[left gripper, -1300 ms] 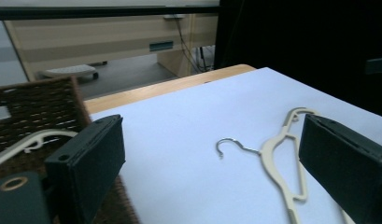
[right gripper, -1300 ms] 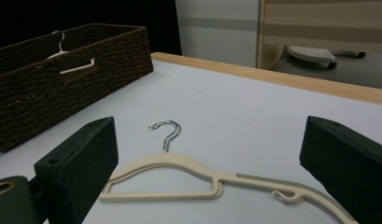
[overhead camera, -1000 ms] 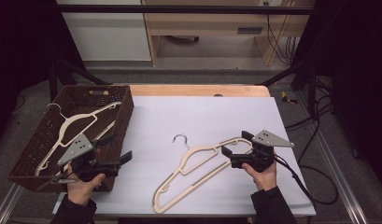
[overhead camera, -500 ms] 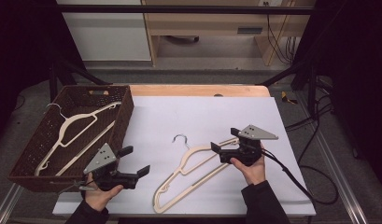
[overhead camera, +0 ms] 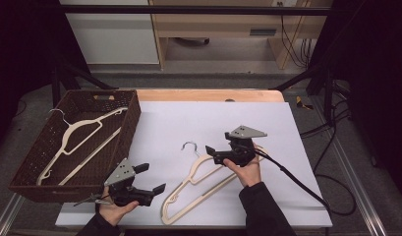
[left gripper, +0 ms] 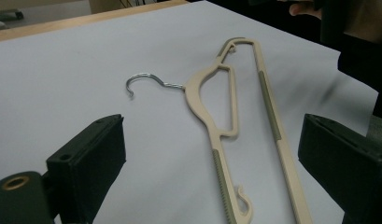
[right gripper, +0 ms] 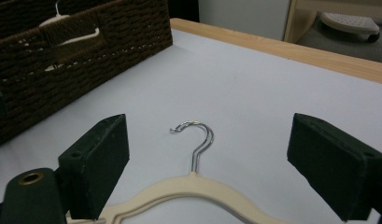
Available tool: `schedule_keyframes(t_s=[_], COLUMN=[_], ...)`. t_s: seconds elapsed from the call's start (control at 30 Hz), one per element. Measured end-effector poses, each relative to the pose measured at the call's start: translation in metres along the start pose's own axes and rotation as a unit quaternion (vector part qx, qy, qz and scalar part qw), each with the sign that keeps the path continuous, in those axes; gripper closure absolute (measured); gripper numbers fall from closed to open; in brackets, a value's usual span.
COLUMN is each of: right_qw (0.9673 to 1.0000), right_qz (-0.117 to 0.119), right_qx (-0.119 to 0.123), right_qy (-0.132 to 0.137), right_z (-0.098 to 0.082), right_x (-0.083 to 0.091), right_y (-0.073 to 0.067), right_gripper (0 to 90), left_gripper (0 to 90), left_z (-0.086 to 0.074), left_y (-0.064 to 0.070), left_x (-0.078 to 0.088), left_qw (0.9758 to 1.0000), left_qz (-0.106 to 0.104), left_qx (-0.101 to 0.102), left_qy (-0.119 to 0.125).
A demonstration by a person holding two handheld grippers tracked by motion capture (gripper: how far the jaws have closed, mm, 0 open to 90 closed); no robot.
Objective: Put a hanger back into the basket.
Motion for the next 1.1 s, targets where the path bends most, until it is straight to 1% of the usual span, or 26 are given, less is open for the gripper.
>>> schedule_keyframes(t_s=[0.07,0.1,0.13,0.17,0.2,0.23,0.27,0.3,0.37,0.4,0.43,0.47,0.5,0.57,0.63,0.67,0.7,0.73,0.77,0.83,0.87,0.9,1.0,1.03,1.07,1.1], right_qw=[0.9999,0.9998,0.9998,0.9994,0.9994,0.9989,0.9989,0.9986,0.9984,0.9983,0.9977,0.9977,0.9969,0.9959,0.9957,0.9957,0.9949,0.9949,0.9943,0.9942,0.9936,0.9932,0.9924,0.991,0.991,0.9897], right_qz=[-0.002,0.002,0.002,-0.007,-0.007,-0.007,-0.007,-0.005,-0.004,-0.006,-0.014,-0.014,-0.02,-0.023,-0.02,-0.02,-0.02,-0.02,-0.024,-0.026,-0.026,-0.025,-0.023,-0.027,-0.027,-0.029], right_qx=[0.003,0.004,0.004,0.008,0.008,0.013,0.013,0.005,0.006,0.009,0.011,0.011,0.01,0.014,0.015,0.015,0.008,0.008,0.006,0.006,0.008,0.008,0.007,0.01,0.01,0.016], right_qy=[-0.012,-0.022,-0.022,-0.032,-0.032,-0.045,-0.045,-0.052,-0.056,-0.057,-0.065,-0.065,-0.075,-0.086,-0.089,-0.089,-0.098,-0.098,-0.104,-0.105,-0.11,-0.114,-0.12,-0.131,-0.131,-0.139], right_z=[-0.001,-0.001,-0.001,-0.003,-0.003,-0.004,-0.004,-0.005,-0.005,-0.006,-0.009,-0.009,-0.012,-0.015,-0.017,-0.017,-0.02,-0.02,-0.022,-0.022,-0.023,-0.026,-0.029,-0.033,-0.033,-0.037], right_x=[-0.007,-0.015,-0.015,-0.024,-0.024,-0.031,-0.031,-0.038,-0.04,-0.043,-0.05,-0.05,-0.058,-0.065,-0.072,-0.072,-0.076,-0.076,-0.08,-0.082,-0.083,-0.088,-0.092,-0.096,-0.096,-0.101], right_y=[-0.002,-0.003,-0.003,-0.004,-0.004,-0.004,-0.004,-0.005,-0.005,-0.004,-0.004,-0.004,-0.005,-0.005,-0.005,-0.005,-0.004,-0.004,-0.002,-0.001,0.0,0.002,0.002,0.002,0.002,0.0], right_gripper=[14.6,16.0,16.0,17.9,17.9,19.0,19.0,20.4,21.2,22.3,24.4,24.4,25.5,27.0,31.7,31.7,35.5,35.5,40.0,41.3,43.3,47.3,50.0,52.2,52.2,54.3], left_gripper=[7.3,7.4,7.4,7.4,7.4,7.5,7.6,7.6,7.7,7.8,7.8,7.8,7.8,7.8,7.9,7.9,7.9,7.9,7.9,7.9,8.0,8.0,8.0,8.0,8.0,7.9], left_z=[-0.002,-0.004,-0.004,-0.005,-0.006,-0.007,-0.007,-0.008,-0.008,-0.008,-0.009,-0.009,-0.009,-0.01,-0.01,-0.01,-0.01,-0.01,-0.01,-0.01,-0.01,-0.01,-0.011,-0.011,-0.011,-0.011], left_y=[0.0,0.0,0.0,0.0,0.0,-0.001,-0.001,-0.002,-0.002,-0.002,-0.002,-0.002,-0.002,-0.002,-0.002,-0.002,-0.002,-0.002,-0.002,-0.002,-0.002,-0.002,-0.002,-0.002,-0.002,-0.002], left_x=[-0.002,-0.003,-0.003,-0.003,-0.004,-0.004,-0.004,-0.005,-0.005,-0.006,-0.007,-0.007,-0.008,-0.009,-0.01,-0.01,-0.01,-0.01,-0.01,-0.01,-0.01,-0.011,-0.011,-0.012,-0.012,-0.012], left_qw=[1.0,1.0,1.0,1.0,0.9999,0.9999,0.9999,0.9999,0.9999,0.9999,0.9998,0.9998,0.9998,0.9998,0.9998,0.9998,0.9998,0.9998,0.9998,0.9998,0.9997,0.9997,0.9997,0.9997,0.9997,0.9997], left_qz=[-0.001,-0.003,-0.003,-0.003,-0.003,-0.006,-0.006,-0.006,-0.006,-0.007,-0.008,-0.008,-0.009,-0.01,-0.011,-0.011,-0.011,-0.011,-0.012,-0.012,-0.012,-0.012,-0.013,-0.013,-0.013,-0.012], left_qx=[0.0,0.003,0.003,0.003,0.005,0.007,0.007,0.008,0.01,0.011,0.01,0.01,0.01,0.01,0.01,0.01,0.01,0.01,0.012,0.012,0.012,0.012,0.011,0.011,0.011,0.01], left_qy=[-0.005,-0.007,-0.007,-0.008,-0.008,-0.008,-0.008,-0.009,-0.009,-0.009,-0.012,-0.012,-0.013,-0.014,-0.015,-0.015,-0.015,-0.015,-0.014,-0.014,-0.014,-0.014,-0.016,-0.017,-0.017,-0.017])
Point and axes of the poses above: each handheld gripper's, and its own axes: x roughly backward along the jaws, z roughly out of its top, y roughly to its right, the point moved 2 cm from there along -x, roughly forward along the jaws, and after that the axes turned 13 degrees about -x, right-handed, at the moved point
